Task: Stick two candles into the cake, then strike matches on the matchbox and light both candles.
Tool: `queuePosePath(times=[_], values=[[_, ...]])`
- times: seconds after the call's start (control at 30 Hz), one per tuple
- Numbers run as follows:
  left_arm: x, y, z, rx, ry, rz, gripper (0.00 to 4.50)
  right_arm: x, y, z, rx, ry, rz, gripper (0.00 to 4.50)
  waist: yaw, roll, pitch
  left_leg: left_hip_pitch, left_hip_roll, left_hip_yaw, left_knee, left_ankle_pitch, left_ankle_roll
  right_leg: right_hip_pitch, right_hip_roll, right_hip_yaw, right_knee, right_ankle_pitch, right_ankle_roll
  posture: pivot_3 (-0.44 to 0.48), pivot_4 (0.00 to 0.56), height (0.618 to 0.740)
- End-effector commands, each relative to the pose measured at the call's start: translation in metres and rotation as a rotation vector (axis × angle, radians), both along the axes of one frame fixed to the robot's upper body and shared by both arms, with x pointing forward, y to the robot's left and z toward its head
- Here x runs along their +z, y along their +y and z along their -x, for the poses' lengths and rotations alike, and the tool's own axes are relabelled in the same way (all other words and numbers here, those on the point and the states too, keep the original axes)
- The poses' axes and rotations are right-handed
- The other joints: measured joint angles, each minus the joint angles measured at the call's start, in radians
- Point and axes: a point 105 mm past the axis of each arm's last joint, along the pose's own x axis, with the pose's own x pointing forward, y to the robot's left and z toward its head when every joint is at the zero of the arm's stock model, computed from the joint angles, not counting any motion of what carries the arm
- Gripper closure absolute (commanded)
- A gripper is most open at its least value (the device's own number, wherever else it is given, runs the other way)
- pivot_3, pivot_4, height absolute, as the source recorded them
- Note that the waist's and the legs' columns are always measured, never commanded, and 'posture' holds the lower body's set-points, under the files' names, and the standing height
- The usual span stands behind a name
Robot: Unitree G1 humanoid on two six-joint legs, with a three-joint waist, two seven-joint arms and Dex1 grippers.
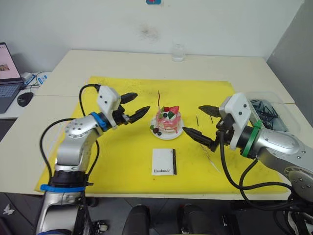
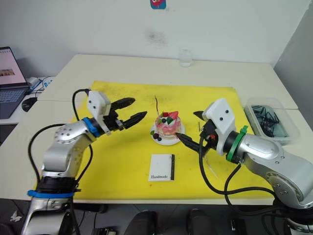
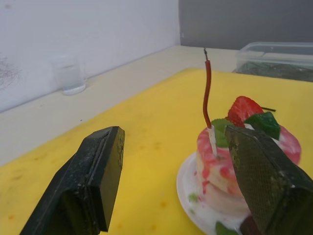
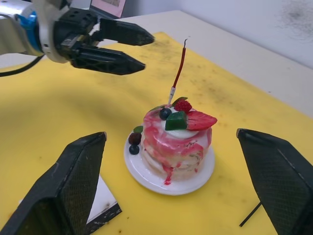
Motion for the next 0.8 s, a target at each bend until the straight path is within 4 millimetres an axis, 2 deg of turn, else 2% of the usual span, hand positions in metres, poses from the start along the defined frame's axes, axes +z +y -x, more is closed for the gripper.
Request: queuePosePath(times=[0.03,0.1,0.23,0.4,0.5,0.63,0.8], values=[[0.007,-0.005,0.027,-0.117,0.012,-0.040,0.46,0.018,-0.010,0.006,-0.021,-0.095,-0.024,0.00,-0.001,0.000,0.000,0.000,0.000,0.000,0.000,0.000,0.000,0.000,-0.001,0.000,0.000,0.000,0.000,0.000,0.150,0.740],[-0.004,-0.010,0.046,-0.201,0.051,-0.102,0.02,0.019,-0.018,0.007,-0.039,-0.090,-0.037,0.00,-0.001,0.000,0.000,0.000,0.000,0.000,0.000,0.000,0.000,0.000,-0.001,0.001,0.000,0.000,0.000,0.000,0.150,0.740],[-0.017,-0.037,0.087,-0.409,0.124,-0.165,0.02,0.004,-0.045,0.016,-0.111,-0.041,0.058,0.00,0.010,0.000,0.000,0.000,-0.001,0.000,0.000,0.000,0.000,0.000,-0.007,0.000,-0.001,0.000,0.000,0.000,0.150,0.740],[-0.024,-0.064,0.119,-0.612,0.129,-0.211,0.02,-0.029,-0.060,0.030,-0.185,0.051,0.146,0.00,0.008,0.000,0.000,0.003,-0.002,0.000,0.000,0.000,0.000,0.002,-0.007,0.000,0.000,0.000,0.000,0.000,0.150,0.740],[-0.024,-0.072,0.127,-0.689,0.108,-0.233,0.02,-0.050,-0.062,0.036,-0.230,0.118,0.141,0.00,0.003,0.000,0.000,0.007,-0.001,0.000,-0.001,0.000,0.000,0.004,-0.007,0.001,0.000,-0.001,-0.001,0.000,0.150,0.740],[-0.023,-0.082,0.129,-0.753,0.088,-0.253,0.02,-0.080,-0.065,0.036,-0.299,0.188,0.134,0.00,0.002,0.000,0.000,0.008,-0.001,-0.001,-0.001,0.000,0.000,0.005,-0.006,0.000,0.001,-0.001,-0.002,0.000,0.150,0.740],[-0.026,-0.086,0.125,-0.759,0.064,-0.267,0.02,-0.102,-0.062,0.030,-0.311,0.201,0.135,0.00,0.000,0.000,0.000,0.007,-0.002,0.001,0.000,0.000,0.000,0.004,-0.006,0.002,0.000,-0.002,-0.003,0.000,0.150,0.740]])
